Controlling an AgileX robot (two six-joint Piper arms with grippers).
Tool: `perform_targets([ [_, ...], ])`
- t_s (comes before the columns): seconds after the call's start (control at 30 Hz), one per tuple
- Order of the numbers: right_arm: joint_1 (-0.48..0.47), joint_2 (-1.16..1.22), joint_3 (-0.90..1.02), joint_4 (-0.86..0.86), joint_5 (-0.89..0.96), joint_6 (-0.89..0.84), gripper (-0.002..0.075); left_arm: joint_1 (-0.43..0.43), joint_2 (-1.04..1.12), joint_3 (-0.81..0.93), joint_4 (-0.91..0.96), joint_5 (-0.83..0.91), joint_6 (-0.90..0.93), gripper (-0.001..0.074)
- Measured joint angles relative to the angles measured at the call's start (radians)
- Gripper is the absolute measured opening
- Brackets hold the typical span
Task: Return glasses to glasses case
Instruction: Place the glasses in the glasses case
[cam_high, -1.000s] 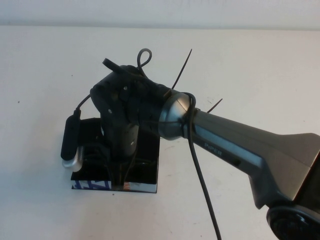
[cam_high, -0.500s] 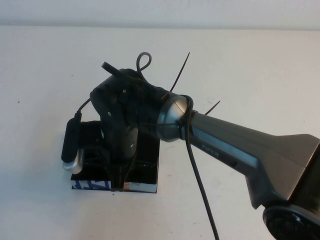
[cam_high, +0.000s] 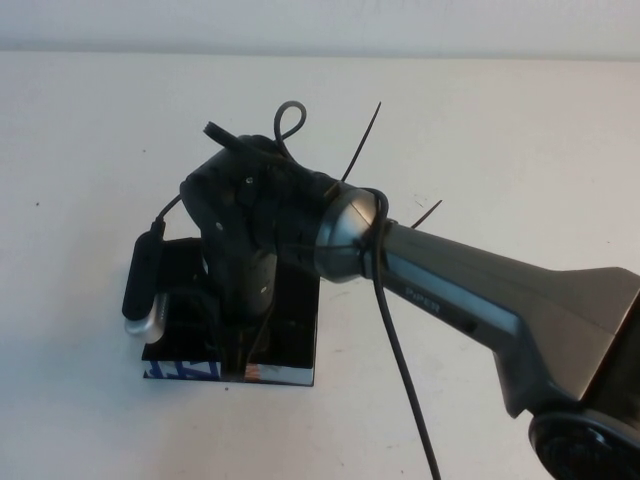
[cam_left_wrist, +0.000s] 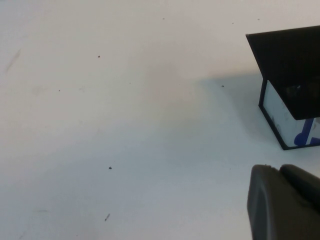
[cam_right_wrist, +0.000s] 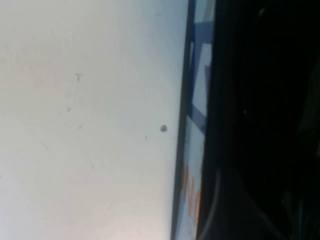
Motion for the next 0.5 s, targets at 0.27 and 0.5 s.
perform_targets([
  [0.27,0.0,-0.021,-0.015,-0.024,0.0,0.001,0.03,0.0,0.0,0.0,0.0,0.0,0.0,-0.0004],
  [0.5,0.0,-0.041,-0.024,-0.04,0.0,0.001,0.03,0.0,0.0,0.0,0.0,0.0,0.0,-0.0004],
])
